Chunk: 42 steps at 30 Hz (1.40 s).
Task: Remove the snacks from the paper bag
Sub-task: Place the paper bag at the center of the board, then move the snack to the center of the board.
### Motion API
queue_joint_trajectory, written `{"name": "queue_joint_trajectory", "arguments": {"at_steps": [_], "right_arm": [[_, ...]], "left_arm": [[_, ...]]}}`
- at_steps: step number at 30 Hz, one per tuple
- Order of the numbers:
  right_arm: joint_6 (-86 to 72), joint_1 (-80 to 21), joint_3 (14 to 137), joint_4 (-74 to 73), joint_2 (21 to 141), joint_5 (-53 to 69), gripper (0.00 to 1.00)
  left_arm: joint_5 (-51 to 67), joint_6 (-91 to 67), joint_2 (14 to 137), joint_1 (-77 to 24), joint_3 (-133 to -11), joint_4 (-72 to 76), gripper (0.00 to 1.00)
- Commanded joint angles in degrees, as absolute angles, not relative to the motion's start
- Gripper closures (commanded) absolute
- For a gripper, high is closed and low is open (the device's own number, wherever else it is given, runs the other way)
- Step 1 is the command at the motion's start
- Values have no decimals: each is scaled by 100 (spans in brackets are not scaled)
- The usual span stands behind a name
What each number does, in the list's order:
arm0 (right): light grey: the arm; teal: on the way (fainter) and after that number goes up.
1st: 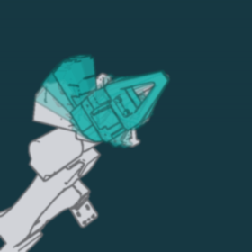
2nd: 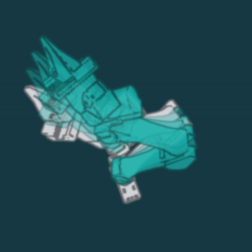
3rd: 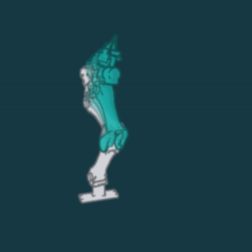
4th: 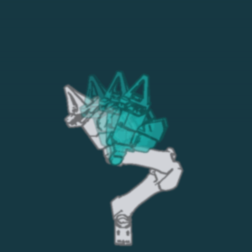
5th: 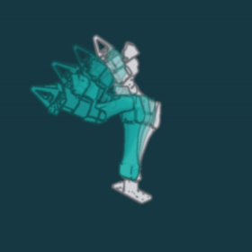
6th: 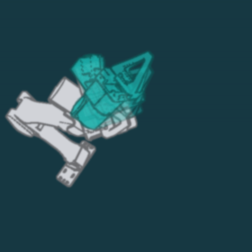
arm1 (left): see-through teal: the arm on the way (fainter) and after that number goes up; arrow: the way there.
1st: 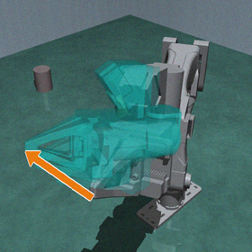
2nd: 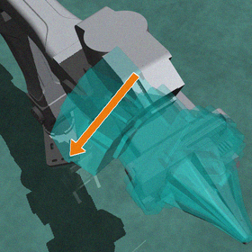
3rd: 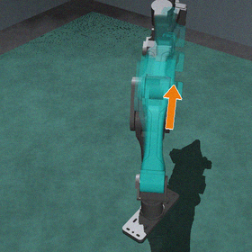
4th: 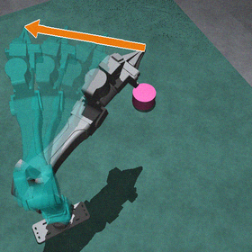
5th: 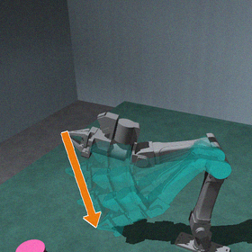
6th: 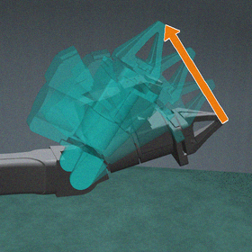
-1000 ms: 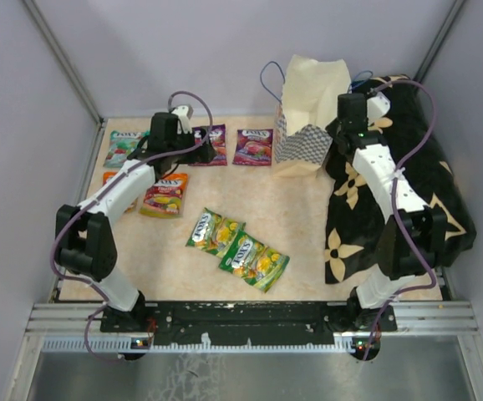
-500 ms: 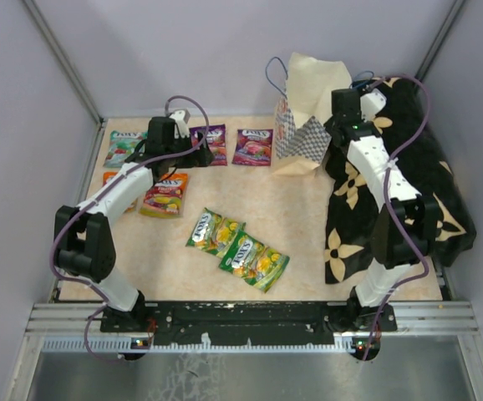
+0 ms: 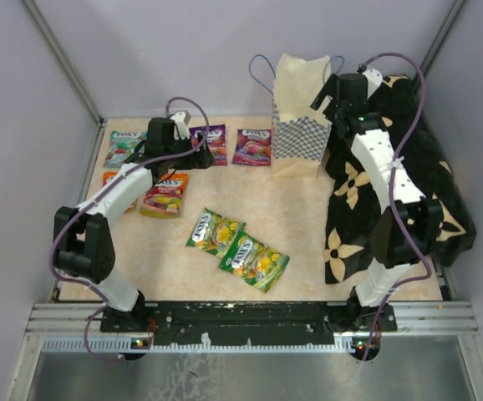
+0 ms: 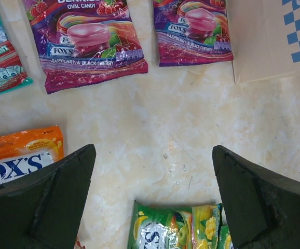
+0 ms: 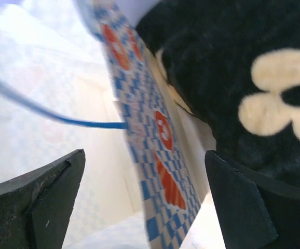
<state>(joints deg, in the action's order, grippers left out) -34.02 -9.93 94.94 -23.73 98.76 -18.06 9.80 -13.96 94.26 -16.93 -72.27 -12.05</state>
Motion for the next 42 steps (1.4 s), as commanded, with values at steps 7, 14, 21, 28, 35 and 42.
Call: {"name": "queue_joint_trajectory", "arguments": {"at_steps": [7,14,21,28,35,42], "right_arm": [[-2969,-627,9179,-1942,8027,-1281,1],[-3642,-683,7117,-1385,5911,-1670,1],[-3171,-2598,6069,-2310,5673,-1730,1],[-1973,-4532,5542,-2927,6577,-348,1],[-1370,-5166,4740,-2810,6741,1077,3],[-1683,-5941,4121,-2071,6936,794,4]], "left_arm": [[900,-2029,8229,-1656,-6534,-1574,0],[-411,-2591,6745,-2360,-5303,-2209,0],[-1054,-3426,6476,-3865,-4700,-3014,0],[-1079,-3967,7034,-4568,-4699,-3079,0],[-923,-4907,7285,-4562,-4206,-2240,0],[-1066,-5415,7900,-4557,-4148,-1577,0]]}}
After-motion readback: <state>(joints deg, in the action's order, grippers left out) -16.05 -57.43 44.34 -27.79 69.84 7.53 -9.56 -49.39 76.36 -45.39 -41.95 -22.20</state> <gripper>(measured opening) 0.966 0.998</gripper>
